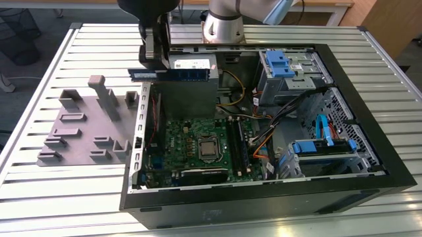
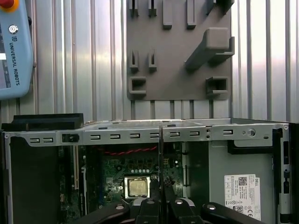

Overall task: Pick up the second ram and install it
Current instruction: 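Pick up the second ram and move it above second insertion slot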

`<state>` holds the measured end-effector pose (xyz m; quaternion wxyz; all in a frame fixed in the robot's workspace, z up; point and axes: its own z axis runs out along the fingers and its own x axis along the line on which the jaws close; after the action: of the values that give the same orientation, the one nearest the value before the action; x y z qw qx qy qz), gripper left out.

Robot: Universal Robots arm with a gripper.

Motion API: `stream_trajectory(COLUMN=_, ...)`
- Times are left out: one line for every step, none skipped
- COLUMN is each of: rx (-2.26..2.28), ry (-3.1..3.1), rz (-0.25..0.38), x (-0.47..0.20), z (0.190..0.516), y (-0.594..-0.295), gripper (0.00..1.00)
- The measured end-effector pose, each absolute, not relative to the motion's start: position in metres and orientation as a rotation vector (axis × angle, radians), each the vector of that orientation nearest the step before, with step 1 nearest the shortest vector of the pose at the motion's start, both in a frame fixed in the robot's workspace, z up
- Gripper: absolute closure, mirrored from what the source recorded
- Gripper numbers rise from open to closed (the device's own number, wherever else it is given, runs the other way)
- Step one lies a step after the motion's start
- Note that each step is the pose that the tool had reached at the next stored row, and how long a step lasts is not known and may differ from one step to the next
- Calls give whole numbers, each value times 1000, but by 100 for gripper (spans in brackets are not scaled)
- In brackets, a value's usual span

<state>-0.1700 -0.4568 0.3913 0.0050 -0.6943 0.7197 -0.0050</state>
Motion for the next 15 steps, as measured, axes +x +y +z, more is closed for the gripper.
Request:
stream_trajectory(rx=-2174, ry=2254, rz=-16, x=-169, z=391, y=-457, gripper=86)
stream_trajectory(rx=-2174, ry=2254, rz=-16, x=-167, z=391, y=-457, gripper=86)
stream_trajectory(rx=-2174, ry=2254, rz=-16, x=-166, z=391, y=-457, gripper=86)
stream_trajectory(rx=-2174, ry=2254, rz=-16, x=-165, z=391, y=-457, gripper=86)
stream_trajectory(rx=-2174, ry=2254, rz=-16, x=-163, z=391, y=-457, gripper=86)
stream_trajectory(rx=-2174, ry=2254, rz=-16, x=-162, z=391, y=-457, gripper=86)
stream_trajectory(rx=-2174, ry=2254, rz=-16, x=-160, z=391, y=-457, gripper=86)
stream_trajectory(rx=-2174, ry=2254, rz=-16, x=-159, z=391, y=-457, gripper=86)
stream_trajectory(rx=-2174, ry=2254, rz=-16, x=-158, z=391, y=-457, gripper=86)
stream_trajectory(rx=-2174, ry=2254, rz=-16, x=-156, z=391, y=-457, gripper=86)
stream_trajectory(rx=-2174, ry=2254, rz=-16, x=-155, z=391, y=-457, gripper=86)
stream_trajectory(rx=-2174, ry=2254, rz=-16, x=-154, z=391, y=-457, gripper=86)
stream_trajectory(rx=-2174, ry=2254, rz=-16, x=-152, z=391, y=-457, gripper=86)
stream_trajectory(rx=-2174, ry=2254, rz=-16, x=-151, z=391, y=-457, gripper=86)
stream_trajectory(rx=-2174, ry=2254, rz=-16, x=-149, z=391, y=-457, gripper=86)
